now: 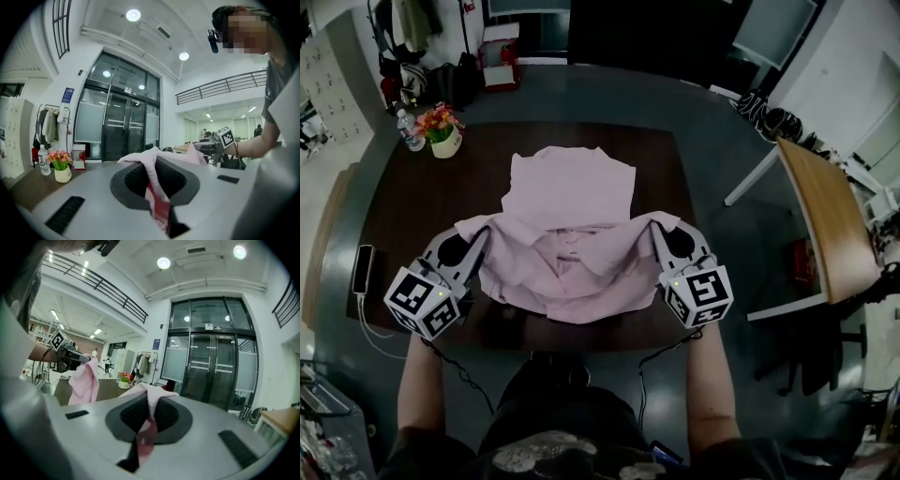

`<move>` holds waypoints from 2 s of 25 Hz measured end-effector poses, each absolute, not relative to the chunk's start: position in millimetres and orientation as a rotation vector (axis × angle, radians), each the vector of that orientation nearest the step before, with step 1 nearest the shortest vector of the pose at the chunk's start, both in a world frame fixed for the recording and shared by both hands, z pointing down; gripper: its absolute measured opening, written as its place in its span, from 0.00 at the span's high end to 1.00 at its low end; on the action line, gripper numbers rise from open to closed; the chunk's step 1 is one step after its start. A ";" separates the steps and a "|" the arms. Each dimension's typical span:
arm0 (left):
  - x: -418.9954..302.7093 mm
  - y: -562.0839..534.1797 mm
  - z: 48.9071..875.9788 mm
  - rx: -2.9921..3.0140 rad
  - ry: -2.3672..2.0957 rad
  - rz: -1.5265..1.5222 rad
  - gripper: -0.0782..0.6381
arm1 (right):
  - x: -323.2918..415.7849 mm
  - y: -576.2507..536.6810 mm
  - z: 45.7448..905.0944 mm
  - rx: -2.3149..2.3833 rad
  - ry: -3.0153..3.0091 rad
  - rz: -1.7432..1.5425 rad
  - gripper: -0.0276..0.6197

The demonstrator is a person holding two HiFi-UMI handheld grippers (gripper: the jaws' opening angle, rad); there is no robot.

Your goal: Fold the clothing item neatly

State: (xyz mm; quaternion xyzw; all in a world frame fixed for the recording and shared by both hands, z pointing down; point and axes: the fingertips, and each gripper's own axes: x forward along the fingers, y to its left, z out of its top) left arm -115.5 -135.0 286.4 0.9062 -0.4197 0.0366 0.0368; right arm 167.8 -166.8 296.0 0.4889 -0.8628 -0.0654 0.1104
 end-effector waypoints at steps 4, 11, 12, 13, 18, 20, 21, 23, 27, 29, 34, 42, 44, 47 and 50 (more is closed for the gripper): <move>-138.4 -221.3 274.6 2.796 -1.257 0.068 0.84 | 164.9 -248.7 281.4 1.447 -2.509 -0.161 0.95; -141.6 -377.7 283.8 2.833 -1.155 0.174 0.84 | 153.0 -397.3 287.7 1.449 -2.443 0.007 0.95; -142.3 -399.0 287.8 2.826 -1.159 0.199 0.84 | 155.0 -417.2 287.5 1.458 -2.441 0.022 0.95; -146.2 -420.7 289.4 2.811 -1.176 0.210 0.84 | 159.6 -436.9 286.3 1.474 -2.442 0.040 0.95; -192.1 -516.7 297.8 2.660 -1.364 0.169 0.84 | 218.8 -525.6 292.1 1.621 -2.445 0.183 0.95; -202.4 -538.4 319.6 2.619 -1.388 0.195 0.84 | 244.9 -550.5 310.9 1.667 -2.447 0.282 0.95; -205.6 -546.3 334.3 2.597 -1.385 0.205 0.84 | 255.8 -560.3 324.5 1.686 -2.445 0.333 0.95; -211.3 -556.8 370.5 2.539 -1.370 0.215 0.84 | 272.9 -573.3 358.3 1.721 -2.439 0.443 0.95; -217.1 -553.1 456.4 2.404 -1.263 0.298 0.84 | 297.3 -572.0 443.1 1.788 -2.374 0.709 0.95; -215.7 -544.4 493.8 2.377 -1.208 0.415 0.84 | 305.3 -564.1 488.1 1.778 -2.289 0.792 0.95; -219.0 -547.3 538.3 2.277 -1.221 0.609 0.84 | 320.7 -558.4 545.3 1.780 -2.106 0.813 0.96; -237.1 -565.9 549.1 2.195 -1.456 0.936 0.81 | 316.2 -551.9 550.7 1.720 -1.829 0.584 0.79; -237.8 -563.1 542.3 2.204 -1.496 0.902 0.73 | 313.7 -547.4 540.6 1.746 -1.829 0.562 0.74; -238.2 -547.2 524.9 2.232 -1.528 0.792 0.60 | 303.5 -534.1 514.2 1.808 -1.864 0.510 0.72; -229.6 -516.6 500.1 2.291 -1.565 0.702 0.60 | 281.1 -514.1 480.7 1.862 -1.943 0.431 0.72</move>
